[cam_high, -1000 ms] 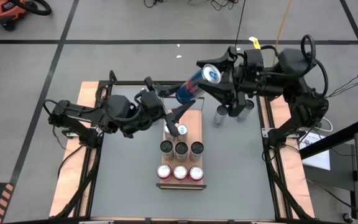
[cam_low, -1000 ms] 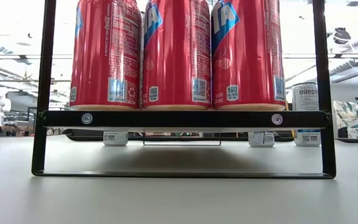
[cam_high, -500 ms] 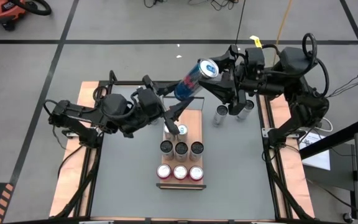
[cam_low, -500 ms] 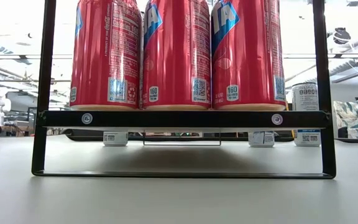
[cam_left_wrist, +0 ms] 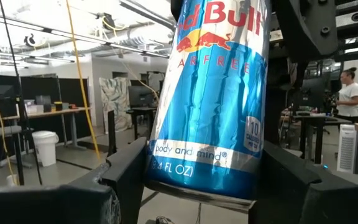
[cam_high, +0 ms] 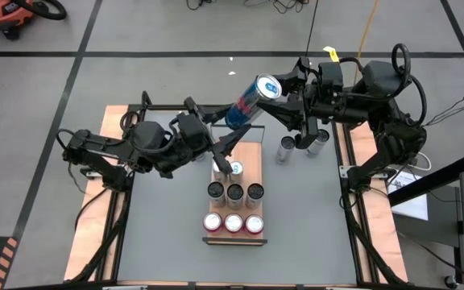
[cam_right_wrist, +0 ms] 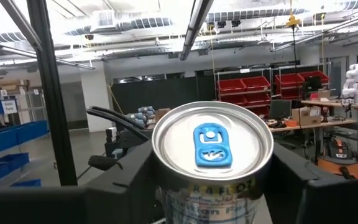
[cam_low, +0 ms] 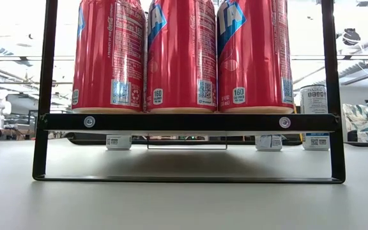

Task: Sort soda cans
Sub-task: Put the blue soda can on the shelf and align it with the other blue soda cans

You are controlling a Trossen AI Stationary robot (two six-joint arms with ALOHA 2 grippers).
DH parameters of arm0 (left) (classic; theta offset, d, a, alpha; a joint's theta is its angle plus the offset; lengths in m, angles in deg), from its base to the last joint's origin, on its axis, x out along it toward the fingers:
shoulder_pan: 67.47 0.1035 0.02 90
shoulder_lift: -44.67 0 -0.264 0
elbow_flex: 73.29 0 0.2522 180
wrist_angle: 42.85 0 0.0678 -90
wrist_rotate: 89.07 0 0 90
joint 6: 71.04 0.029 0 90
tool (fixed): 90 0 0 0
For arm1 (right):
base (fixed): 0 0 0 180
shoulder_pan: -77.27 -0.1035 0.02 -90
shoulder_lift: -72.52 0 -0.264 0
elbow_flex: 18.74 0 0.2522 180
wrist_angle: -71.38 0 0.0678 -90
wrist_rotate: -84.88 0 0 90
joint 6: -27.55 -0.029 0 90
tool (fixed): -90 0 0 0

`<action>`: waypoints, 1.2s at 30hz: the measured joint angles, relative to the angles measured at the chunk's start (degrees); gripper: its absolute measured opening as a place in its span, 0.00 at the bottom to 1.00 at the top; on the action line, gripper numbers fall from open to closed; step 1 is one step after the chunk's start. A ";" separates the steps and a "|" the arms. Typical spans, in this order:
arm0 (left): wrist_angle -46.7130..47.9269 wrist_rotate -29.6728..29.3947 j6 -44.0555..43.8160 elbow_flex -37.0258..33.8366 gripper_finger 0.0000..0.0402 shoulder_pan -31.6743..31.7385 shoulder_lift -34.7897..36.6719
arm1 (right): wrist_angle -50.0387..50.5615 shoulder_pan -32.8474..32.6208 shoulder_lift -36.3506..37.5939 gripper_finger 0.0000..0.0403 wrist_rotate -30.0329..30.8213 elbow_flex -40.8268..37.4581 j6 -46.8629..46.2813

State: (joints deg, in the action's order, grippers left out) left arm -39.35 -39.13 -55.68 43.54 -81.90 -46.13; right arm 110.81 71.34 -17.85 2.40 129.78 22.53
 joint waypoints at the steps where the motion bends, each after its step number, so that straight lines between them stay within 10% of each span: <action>1: 0.05 -0.02 0.00 0.02 0.59 0.00 0.00 | 0.00 0.00 0.00 0.49 0.02 0.00 0.04; 22: 2.06 -1.16 -4.11 0.13 0.94 -1.05 0.26 | 4.70 0.24 3.79 0.48 -0.60 -0.02 1.17; 36: 7.32 -0.03 -16.61 0.07 0.97 -2.26 1.70 | 20.76 1.80 9.34 0.48 -8.86 0.01 1.19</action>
State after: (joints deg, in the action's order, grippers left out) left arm -32.03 -39.15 -72.29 43.61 -84.17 -44.44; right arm 131.57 73.14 -8.51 -6.47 129.79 23.72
